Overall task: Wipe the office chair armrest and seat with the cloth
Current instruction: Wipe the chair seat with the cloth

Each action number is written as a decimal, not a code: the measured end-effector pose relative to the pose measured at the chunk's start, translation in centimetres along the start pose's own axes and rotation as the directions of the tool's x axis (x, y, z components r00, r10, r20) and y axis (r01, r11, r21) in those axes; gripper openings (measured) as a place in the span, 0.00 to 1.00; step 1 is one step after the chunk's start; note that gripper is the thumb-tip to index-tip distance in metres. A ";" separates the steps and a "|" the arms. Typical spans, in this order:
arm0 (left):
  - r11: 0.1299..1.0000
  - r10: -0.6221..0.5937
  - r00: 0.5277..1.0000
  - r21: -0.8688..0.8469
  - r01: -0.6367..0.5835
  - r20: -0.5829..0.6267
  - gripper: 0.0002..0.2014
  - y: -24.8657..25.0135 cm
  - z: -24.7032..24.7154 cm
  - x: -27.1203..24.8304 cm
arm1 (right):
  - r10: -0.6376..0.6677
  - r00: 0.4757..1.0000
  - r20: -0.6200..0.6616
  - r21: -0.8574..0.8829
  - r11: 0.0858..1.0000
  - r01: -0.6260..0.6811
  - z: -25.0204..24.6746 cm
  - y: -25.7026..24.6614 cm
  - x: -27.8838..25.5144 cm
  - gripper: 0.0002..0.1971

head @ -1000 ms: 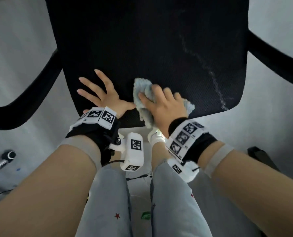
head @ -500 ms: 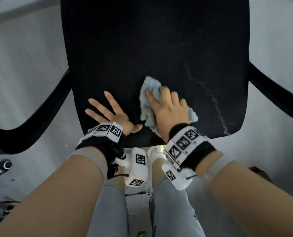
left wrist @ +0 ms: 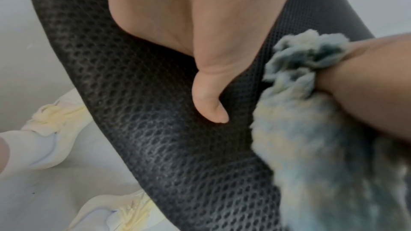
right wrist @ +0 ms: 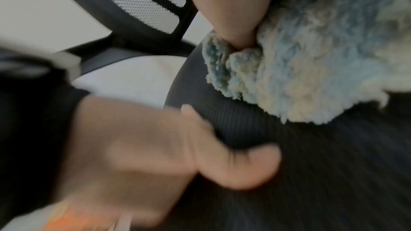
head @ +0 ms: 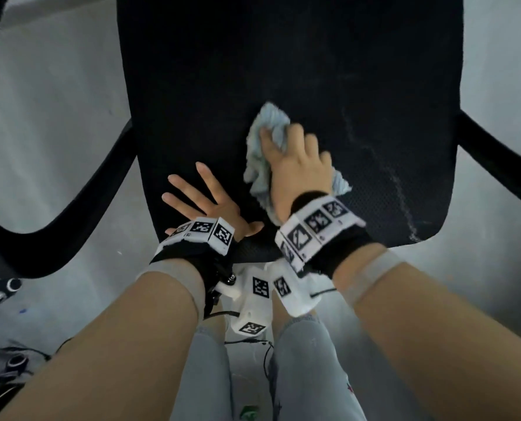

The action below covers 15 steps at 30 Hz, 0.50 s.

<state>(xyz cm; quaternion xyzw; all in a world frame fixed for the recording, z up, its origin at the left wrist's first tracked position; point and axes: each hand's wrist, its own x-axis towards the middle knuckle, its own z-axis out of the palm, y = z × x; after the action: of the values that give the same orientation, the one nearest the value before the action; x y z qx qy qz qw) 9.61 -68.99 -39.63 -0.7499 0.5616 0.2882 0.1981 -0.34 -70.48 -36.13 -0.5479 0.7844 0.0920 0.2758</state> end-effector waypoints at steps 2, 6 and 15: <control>1.000 0.006 1.000 0.004 -0.006 -0.004 0.69 -0.3 -0.2 0.1 | -0.051 0.996 0.075 -0.013 0.999 0.052 1.0 0.4 -1.9 0.31; 0.998 0.036 0.995 -0.055 -0.041 -0.089 0.65 -0.7 0.8 0.7 | -0.043 0.999 0.013 -0.062 0.997 0.044 -0.2 0.5 1.5 0.30; 0.997 -0.009 0.867 -0.068 -0.029 -0.498 0.41 -0.2 2.3 1.4 | 0.012 0.997 -0.071 -0.009 1.000 -0.013 -2.4 -1.1 4.5 0.28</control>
<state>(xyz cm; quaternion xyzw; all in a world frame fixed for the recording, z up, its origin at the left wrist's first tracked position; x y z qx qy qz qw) 9.63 -68.52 -42.26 -0.8025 0.5867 0.1068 0.0175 -1.23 -75.62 -36.37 -0.5472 0.7967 0.0779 0.2446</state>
